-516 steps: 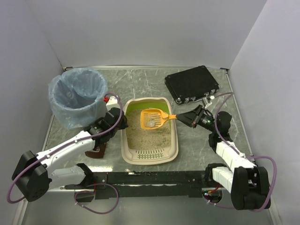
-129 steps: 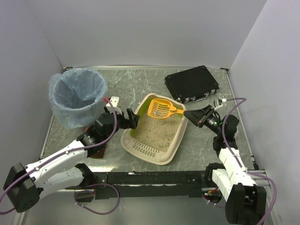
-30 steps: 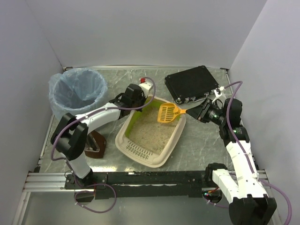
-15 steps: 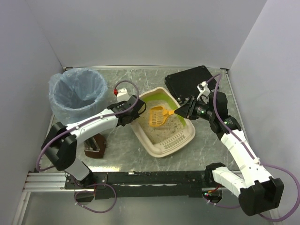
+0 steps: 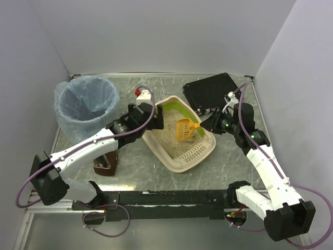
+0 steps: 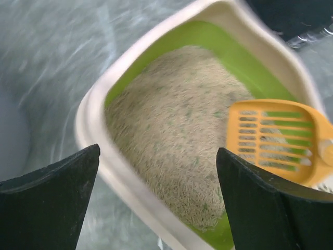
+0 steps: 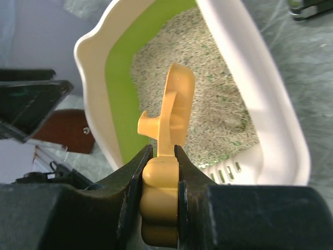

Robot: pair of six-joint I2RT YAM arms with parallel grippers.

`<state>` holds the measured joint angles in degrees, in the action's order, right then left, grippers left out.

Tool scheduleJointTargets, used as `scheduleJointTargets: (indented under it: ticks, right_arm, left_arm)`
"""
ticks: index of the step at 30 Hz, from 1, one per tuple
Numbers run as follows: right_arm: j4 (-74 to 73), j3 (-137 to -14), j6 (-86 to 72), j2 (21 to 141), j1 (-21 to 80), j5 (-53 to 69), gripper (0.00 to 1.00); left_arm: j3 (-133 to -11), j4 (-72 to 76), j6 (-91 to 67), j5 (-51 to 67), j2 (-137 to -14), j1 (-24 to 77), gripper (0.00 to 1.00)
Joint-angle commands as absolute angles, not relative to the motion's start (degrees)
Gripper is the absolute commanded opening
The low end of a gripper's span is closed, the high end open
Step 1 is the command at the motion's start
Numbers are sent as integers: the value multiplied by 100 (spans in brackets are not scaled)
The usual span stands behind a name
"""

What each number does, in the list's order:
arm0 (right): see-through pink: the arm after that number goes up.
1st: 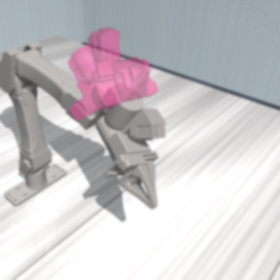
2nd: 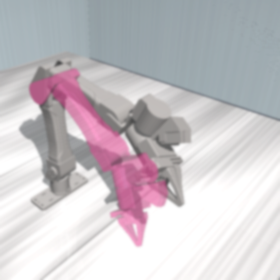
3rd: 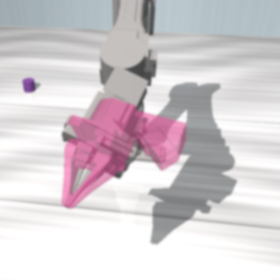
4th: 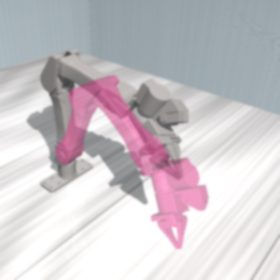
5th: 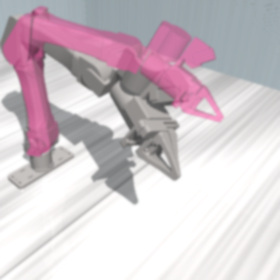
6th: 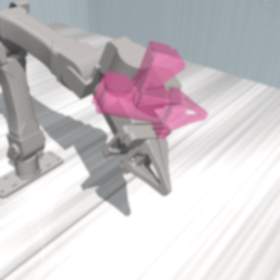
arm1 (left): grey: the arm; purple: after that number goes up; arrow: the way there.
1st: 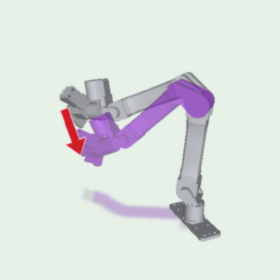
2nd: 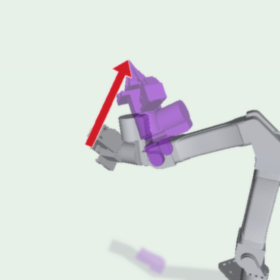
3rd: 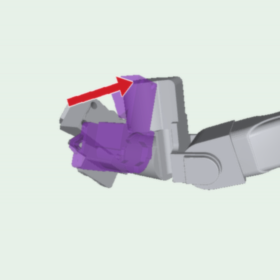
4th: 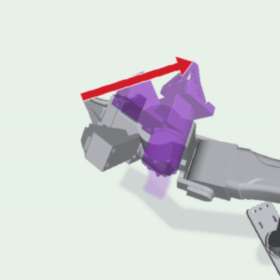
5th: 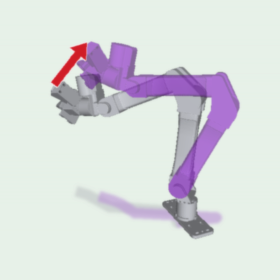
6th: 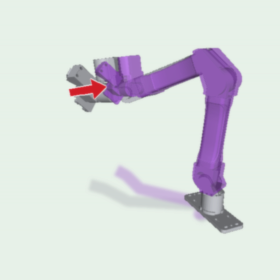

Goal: Clean the litter box

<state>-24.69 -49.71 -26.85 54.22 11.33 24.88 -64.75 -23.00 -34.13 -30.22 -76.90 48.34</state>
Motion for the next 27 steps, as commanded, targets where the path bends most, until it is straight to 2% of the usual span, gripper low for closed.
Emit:
scheduleJointTargets:
  ticks: [1, 3, 5, 12, 17, 18, 19, 20, 23, 27]
  right_arm:
    - [-2470, -5133, -2549, 5168, 1028, 2373, 0]
    - [-2461, -5037, -2540, 5072, 976, 2391, 0]
    - [-2583, -5045, -2470, 5010, 941, 2400, 0]
    - [-2917, -4992, -2303, 4685, 870, 2320, 0]
    - [-3146, -4966, -2241, 4588, 853, 2364, 0]
    - [-3173, -4966, -2241, 4579, 853, 2338, 0]
    - [-3190, -4966, -2241, 4579, 853, 2312, 0]
    - [-3199, -4992, -2241, 4579, 853, 2259, 0]
    - [-3261, -5123, -2206, 4693, 853, 2171, 0]
    - [-3322, -5387, -2188, 4974, 853, 2127, 0]
  left_arm:
    - [-7091, -1064, -543, -437, -8102, 3974, 97]
    - [-7311, -1125, 251, 419, -8638, 3824, 97]
    - [-7811, -1457, 1053, 728, -9242, 3806, 97]
    - [-9508, -2100, 1178, -113, -10985, 3569, 97]
    - [-9739, -2198, 1038, -465, -11435, 3577, 99]
    - [-9599, -2084, 985, -692, -11435, 3586, 97]
    - [-9563, -2066, 889, -807, -11461, 3603, 92]
    - [-9545, -2100, 801, -948, -11478, 3630, 76]
    - [-9501, -2354, 431, -1265, -11549, 3717, 52]
    - [-8861, -2259, 211, -1906, -11277, 3884, 25]
